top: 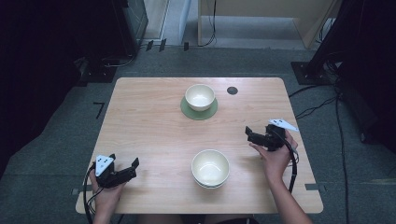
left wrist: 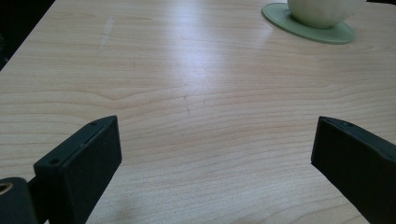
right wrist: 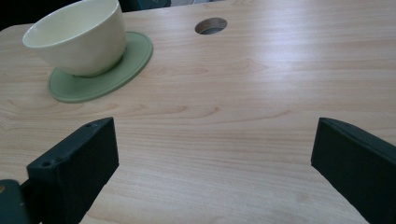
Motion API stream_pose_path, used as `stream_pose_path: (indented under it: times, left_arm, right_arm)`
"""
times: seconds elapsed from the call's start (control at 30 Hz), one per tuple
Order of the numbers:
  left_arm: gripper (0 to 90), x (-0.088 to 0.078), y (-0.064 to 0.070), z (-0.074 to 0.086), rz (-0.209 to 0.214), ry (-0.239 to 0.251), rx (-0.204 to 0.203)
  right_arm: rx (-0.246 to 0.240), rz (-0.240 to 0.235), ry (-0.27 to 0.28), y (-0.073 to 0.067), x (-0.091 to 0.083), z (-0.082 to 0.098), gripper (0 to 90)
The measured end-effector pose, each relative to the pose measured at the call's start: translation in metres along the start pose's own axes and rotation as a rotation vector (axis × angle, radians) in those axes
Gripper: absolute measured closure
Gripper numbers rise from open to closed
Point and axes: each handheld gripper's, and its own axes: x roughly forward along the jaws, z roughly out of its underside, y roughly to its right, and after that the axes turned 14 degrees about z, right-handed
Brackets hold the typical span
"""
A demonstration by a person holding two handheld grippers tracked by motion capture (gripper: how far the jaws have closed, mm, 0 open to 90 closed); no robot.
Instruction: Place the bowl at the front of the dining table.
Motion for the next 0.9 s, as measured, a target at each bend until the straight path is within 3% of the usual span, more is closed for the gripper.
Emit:
stream_pose_path:
  times: [0.9]
  left_arm:
    - [1.7, -0.001, 0.001, 0.0, 0.001, 0.006, 0.006]
  right_arm:
    - [0.02, 0.061, -0.028, 0.04, -0.032, 0.047, 1.3]
